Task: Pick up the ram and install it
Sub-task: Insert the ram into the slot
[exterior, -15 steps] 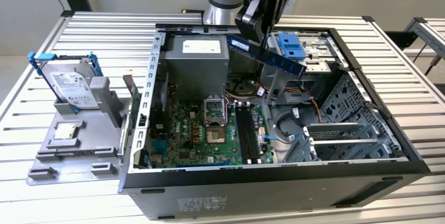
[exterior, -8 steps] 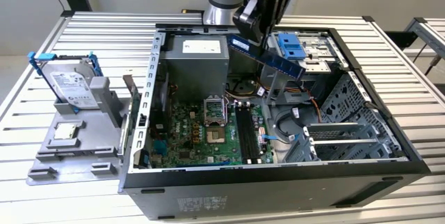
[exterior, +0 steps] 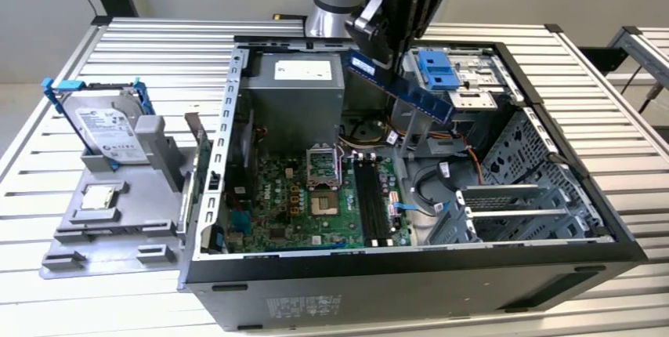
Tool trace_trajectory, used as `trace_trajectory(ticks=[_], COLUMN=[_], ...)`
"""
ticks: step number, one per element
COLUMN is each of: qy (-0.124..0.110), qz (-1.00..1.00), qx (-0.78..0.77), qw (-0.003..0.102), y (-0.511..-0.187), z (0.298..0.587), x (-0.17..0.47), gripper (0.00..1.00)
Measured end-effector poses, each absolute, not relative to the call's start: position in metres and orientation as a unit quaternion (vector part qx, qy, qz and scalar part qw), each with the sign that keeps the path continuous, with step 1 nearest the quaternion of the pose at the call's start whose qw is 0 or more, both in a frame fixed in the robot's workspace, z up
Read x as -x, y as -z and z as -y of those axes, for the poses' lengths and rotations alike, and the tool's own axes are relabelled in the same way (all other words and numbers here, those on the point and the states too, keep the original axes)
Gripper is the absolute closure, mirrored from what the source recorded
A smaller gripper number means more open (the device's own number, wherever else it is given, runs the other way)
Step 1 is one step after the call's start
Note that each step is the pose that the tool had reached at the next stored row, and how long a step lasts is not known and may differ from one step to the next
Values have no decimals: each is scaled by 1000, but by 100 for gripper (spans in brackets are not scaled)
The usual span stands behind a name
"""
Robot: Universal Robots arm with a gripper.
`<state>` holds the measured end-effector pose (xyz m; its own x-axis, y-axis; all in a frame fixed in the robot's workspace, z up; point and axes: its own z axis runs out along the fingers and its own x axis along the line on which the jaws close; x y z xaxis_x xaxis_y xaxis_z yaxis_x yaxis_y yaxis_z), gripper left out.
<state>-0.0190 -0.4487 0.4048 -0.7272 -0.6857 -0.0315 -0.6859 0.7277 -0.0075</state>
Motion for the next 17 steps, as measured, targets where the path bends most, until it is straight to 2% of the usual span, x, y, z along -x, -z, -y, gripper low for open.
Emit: trace_trajectory(ticks=[17], qy=[-1], qz=[-961], qx=[277], qw=[16], y=[-405], z=[449], x=[19], gripper=[100])
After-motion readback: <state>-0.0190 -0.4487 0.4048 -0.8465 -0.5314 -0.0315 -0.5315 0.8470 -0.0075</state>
